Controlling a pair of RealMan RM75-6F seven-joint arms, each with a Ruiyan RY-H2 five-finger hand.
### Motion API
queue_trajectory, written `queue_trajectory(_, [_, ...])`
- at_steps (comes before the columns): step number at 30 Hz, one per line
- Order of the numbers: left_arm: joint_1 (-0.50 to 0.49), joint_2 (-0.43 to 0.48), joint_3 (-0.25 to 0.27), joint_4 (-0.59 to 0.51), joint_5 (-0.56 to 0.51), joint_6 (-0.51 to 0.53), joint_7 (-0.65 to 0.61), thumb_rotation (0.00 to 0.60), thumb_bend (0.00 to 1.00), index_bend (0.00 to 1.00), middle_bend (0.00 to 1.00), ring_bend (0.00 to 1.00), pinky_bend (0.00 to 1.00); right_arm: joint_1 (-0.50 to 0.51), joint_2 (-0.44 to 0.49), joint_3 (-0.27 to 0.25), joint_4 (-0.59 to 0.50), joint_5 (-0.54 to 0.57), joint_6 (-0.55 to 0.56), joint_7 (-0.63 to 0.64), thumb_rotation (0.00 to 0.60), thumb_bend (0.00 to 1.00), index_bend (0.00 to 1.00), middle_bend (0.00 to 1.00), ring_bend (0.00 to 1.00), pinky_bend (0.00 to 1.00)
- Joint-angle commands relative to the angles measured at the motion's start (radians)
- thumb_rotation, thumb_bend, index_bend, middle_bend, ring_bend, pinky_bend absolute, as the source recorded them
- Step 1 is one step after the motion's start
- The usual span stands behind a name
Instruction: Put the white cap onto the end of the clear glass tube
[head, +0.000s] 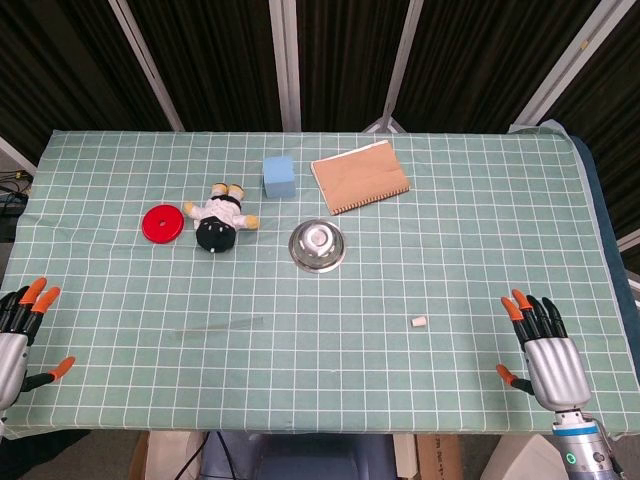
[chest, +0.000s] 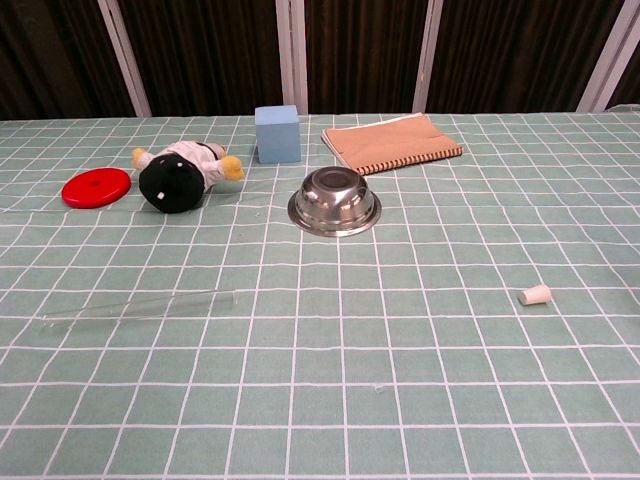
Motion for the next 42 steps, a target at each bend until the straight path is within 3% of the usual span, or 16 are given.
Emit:
queue_trajectory(1, [0.0, 0.0, 0.0, 0.0, 0.0, -0.001, 0.001, 0.6, 0.0, 0.03, 0.0, 0.0, 0.0, 0.0, 0.0, 0.0, 0.0, 0.0, 0.001, 0.001, 0.6, 0.19, 0.0, 0.0, 0.0, 0.0])
queue_trajectory(17, [-0.017, 0.001, 0.01, -0.027, -0.017, -0.056, 0.059, 0.6, 0.04, 0.04, 0.0, 0.0, 0.0, 0.003, -0.003, 0.005, -0.004, 0.007, -0.005, 0.003, 0.6, 0.19, 0.0, 0.0, 0.0, 0.0])
queue_trajectory(21, [-0.035, -0.001, 0.012, -0.074, -0.033, -0.099, 0.125, 0.6, 0.09, 0.1, 0.03, 0.0, 0.0, 0.004, -0.002, 0.005, -0.006, 0.01, -0.007, 0.006, 0.6, 0.19, 0.0, 0.0, 0.0, 0.0])
queue_trajectory(24, [-0.059, -0.015, -0.003, -0.133, -0.072, -0.143, 0.194, 0.6, 0.11, 0.23, 0.14, 0.0, 0.0, 0.005, -0.001, 0.005, -0.005, 0.009, -0.008, 0.011, 0.6, 0.19, 0.0, 0.0, 0.0, 0.0])
queue_trajectory(32, [-0.147, -0.162, -0.082, -0.216, -0.201, -0.212, 0.461, 0.6, 0.22, 0.31, 0.33, 0.03, 0.0, 0.002, 0.005, 0.005, -0.015, 0.012, -0.005, 0.022, 0.6, 0.19, 0.0, 0.0, 0.0, 0.0])
queue_trajectory(42, [-0.255, -0.375, -0.152, -0.227, -0.399, -0.238, 0.784, 0.6, 0.3, 0.37, 0.36, 0.04, 0.0, 0.004, 0.009, 0.006, -0.022, 0.021, -0.013, 0.037, 0.6, 0.18, 0.0, 0.0, 0.0, 0.0])
